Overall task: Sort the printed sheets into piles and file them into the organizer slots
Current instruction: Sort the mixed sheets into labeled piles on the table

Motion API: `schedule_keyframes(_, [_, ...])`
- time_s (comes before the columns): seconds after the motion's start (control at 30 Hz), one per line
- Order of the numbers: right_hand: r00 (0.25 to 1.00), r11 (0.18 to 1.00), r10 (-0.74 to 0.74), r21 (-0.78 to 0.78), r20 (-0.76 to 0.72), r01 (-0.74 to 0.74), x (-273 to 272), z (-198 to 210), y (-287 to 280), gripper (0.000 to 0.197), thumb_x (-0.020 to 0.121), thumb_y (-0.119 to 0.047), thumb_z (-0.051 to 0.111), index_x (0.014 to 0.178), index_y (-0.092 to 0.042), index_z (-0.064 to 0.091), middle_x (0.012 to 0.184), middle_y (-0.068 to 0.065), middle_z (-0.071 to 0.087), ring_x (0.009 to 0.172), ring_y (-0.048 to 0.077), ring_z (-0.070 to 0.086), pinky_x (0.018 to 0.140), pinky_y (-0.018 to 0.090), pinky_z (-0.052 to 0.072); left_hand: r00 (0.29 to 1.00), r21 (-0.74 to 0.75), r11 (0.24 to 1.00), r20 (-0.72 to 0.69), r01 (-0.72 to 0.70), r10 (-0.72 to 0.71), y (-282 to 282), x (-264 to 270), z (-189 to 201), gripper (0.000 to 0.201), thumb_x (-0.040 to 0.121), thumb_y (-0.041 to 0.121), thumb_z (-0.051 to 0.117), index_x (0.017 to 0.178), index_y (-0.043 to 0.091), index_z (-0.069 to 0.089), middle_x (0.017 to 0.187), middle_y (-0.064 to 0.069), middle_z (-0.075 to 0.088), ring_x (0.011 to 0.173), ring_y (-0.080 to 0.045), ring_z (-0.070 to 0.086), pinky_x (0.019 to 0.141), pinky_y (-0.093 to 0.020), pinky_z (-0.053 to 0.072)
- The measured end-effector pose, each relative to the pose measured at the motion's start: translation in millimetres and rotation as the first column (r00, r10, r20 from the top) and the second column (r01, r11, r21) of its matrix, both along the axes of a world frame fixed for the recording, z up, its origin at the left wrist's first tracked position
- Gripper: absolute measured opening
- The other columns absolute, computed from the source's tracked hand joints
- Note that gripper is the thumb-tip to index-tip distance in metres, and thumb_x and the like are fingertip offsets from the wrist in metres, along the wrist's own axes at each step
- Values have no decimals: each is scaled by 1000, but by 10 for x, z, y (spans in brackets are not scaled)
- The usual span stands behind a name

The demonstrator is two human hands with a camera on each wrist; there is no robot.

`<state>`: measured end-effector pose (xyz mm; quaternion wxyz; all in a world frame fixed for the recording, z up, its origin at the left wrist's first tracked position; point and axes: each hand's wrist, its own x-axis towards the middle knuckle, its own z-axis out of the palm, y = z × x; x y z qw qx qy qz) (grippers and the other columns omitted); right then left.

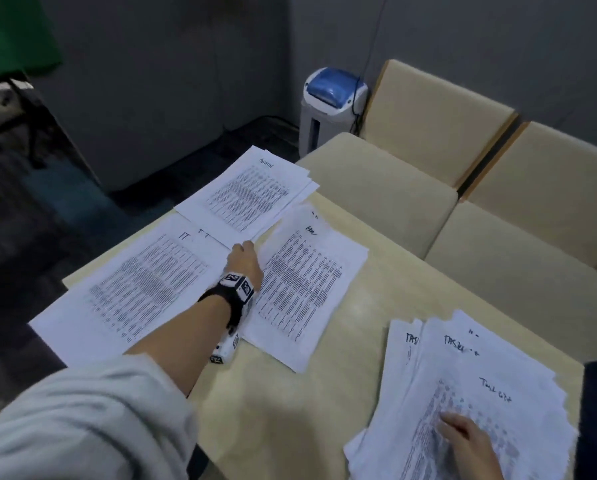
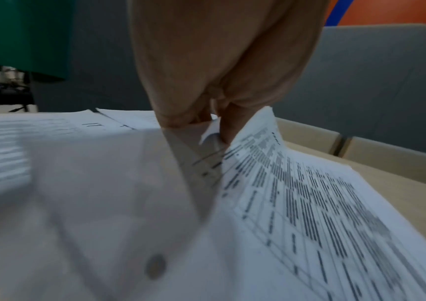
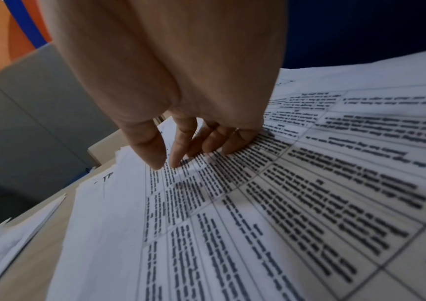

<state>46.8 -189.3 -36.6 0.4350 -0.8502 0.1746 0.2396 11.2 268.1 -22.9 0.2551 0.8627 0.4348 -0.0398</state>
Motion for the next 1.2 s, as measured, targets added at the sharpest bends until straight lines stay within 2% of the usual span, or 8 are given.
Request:
schedule_keyframes(0.1, [1000,999,-5,-39,-15,4,10,84,86,13,85,2,70,98,3,69,108,20,65,91,27,54,99,34,37,992,118,992,110,49,-62,-183,-39,42,37,96,21,51,131,9,44,132,-13,47,117,-29,49,95,-41,45])
schedule_keyframes(0.2, [999,997,-41,-62,-10,40,-2,148,187,12,87,6,66,99,8,67,96,20,63,84,38,57,102,46,40,912,-21,912,-13,409,-409,-490,-216,7,50,93,43,54,136,21,47,141,-7,49,127,-26,46,103,-44,41])
schedule_keyframes(0.33, [993,989,-117,-90,3,116,-17,202,295,13,86,6,67,98,10,68,99,21,64,74,27,54,93,38,40,724,-168,759,-227,630,-651,-747,-284,-250,98,77,69,61,154,33,13,163,5,-6,150,-28,-3,117,-57,15])
schedule_keyframes(0.47, [982,979,-184,-86,41,186,-40,134,314,8,83,3,72,91,1,70,103,19,67,93,27,57,96,33,38,706,-97,735,-220,671,-674,-659,124,-401,103,77,73,58,155,34,2,161,8,-17,149,-26,-14,119,-55,5])
schedule_keyframes(0.8, [930,933,-345,-66,129,355,-316,115,-60,5,89,-3,67,92,-5,70,102,13,68,99,27,60,93,38,46,747,-26,764,-193,644,-636,-501,825,-342,86,89,66,46,155,23,11,163,2,-5,150,-26,-4,117,-56,14])
schedule_keyframes(0.9, [901,903,-402,-93,166,420,-417,96,-219,6,88,-5,67,93,-9,67,100,10,66,100,26,59,90,32,41,788,72,786,9,614,-616,-947,659,-252,65,93,55,49,144,16,36,155,-7,29,142,-26,29,110,-46,30])
schedule_keyframes(1.03, [886,871,-410,-194,216,451,-425,134,-472,20,84,-10,71,103,-12,66,110,11,64,96,27,57,88,32,41,710,-131,715,331,687,-622,-1810,305,-82,25,93,34,58,111,16,60,111,0,62,100,-21,62,84,-32,46])
schedule_keyframes(1.2, [933,898,-321,-263,161,354,-333,199,-829,36,81,-18,77,113,-12,62,113,6,59,96,22,55,91,33,42,666,-285,607,213,742,-715,-2680,46,-85,45,93,42,57,125,10,55,117,-3,64,104,-23,60,88,-31,48])
